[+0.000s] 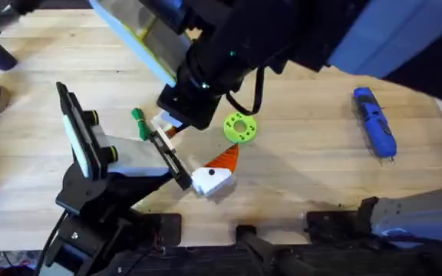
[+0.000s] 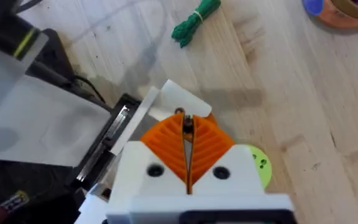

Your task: Pick up the gripper from the table and insert it into the empty holder that is missing its gripper. Then pick up a screw, insert it into the mounting hole, and use the screwdriver to tighten it. Finally, clean up the table by picking up the vegetable and placing it into the bucket.

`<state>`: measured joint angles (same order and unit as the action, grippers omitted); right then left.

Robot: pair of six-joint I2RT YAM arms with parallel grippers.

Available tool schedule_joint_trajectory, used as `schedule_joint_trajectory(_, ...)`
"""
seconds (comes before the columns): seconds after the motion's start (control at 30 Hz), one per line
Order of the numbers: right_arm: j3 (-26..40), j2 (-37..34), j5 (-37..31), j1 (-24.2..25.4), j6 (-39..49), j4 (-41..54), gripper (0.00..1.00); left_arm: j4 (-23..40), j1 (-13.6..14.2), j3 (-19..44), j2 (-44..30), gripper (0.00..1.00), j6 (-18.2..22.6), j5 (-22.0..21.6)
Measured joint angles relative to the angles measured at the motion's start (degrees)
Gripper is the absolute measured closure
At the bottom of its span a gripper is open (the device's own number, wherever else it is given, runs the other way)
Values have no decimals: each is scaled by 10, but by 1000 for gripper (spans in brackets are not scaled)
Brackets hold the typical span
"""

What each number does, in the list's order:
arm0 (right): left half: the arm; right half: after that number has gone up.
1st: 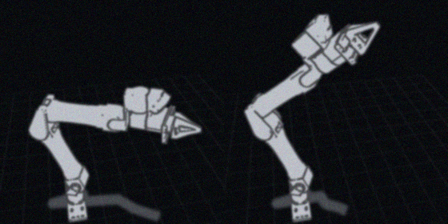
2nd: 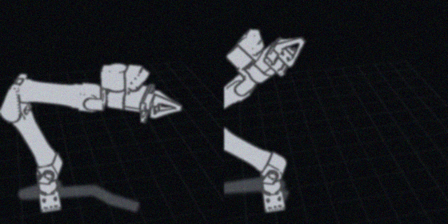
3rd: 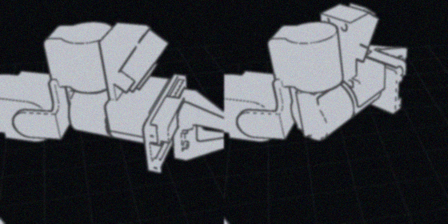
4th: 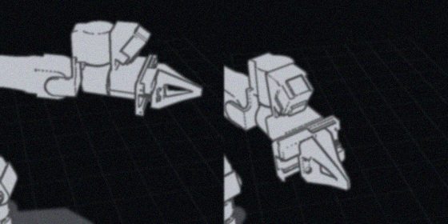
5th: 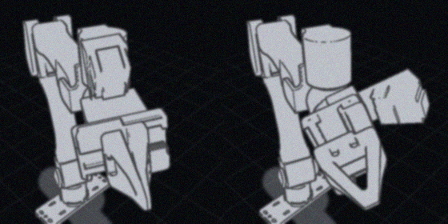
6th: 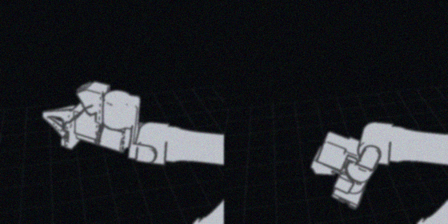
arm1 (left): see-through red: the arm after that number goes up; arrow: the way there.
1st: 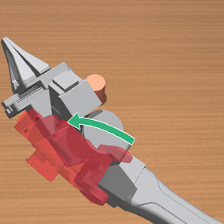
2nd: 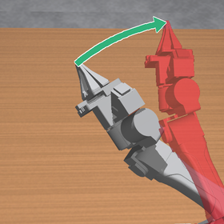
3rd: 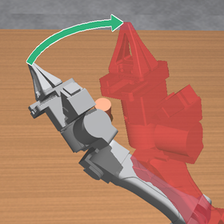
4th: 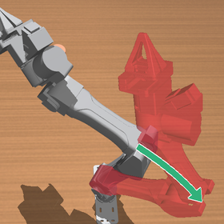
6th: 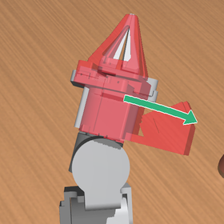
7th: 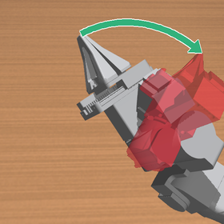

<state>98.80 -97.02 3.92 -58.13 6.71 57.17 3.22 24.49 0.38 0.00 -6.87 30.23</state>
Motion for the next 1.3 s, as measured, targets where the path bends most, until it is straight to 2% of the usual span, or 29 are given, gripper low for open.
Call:
schedule_joint_trajectory(0.47, 0, 0, 30, 0, 23, -1, 995, 0, 0, 0, 0, 14, 0, 0)
schedule_joint_trajectory(1.3, 4, -31, 30, 0, 28, -16, 995, 0, 0, 0, 0, 14, -8, -4)
